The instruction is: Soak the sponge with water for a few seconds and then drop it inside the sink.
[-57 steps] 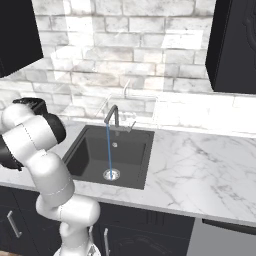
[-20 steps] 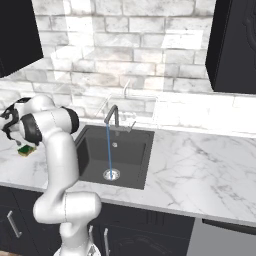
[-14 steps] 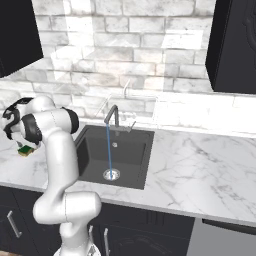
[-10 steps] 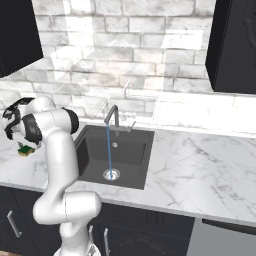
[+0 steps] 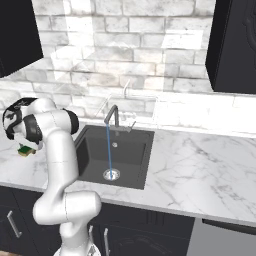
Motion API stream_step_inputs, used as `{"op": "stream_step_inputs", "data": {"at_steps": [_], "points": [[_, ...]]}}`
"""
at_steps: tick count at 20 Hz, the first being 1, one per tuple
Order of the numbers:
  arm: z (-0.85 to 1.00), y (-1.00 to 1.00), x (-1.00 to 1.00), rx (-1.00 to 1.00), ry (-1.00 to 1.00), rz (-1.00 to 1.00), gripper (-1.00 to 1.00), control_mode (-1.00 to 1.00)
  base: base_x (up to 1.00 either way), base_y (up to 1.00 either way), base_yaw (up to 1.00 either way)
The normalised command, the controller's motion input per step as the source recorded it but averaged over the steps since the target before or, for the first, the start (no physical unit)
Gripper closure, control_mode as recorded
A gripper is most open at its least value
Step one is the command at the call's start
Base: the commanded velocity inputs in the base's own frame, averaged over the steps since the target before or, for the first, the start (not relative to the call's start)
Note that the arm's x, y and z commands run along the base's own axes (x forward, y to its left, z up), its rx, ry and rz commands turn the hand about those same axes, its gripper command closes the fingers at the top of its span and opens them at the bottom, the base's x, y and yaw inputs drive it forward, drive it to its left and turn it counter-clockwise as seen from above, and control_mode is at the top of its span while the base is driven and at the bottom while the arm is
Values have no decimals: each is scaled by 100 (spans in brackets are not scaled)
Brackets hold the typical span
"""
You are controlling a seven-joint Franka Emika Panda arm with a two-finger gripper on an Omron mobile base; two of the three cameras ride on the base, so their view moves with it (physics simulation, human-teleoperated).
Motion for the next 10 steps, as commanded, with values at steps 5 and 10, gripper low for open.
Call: {"op": "stream_step_inputs", "data": {"at_steps": [5,10], "points": [[-22,0,1,0,7,0,-100,-100,0,0,0],[-24,0,0,0,7,0,-100,-100,0,0,0]]}}
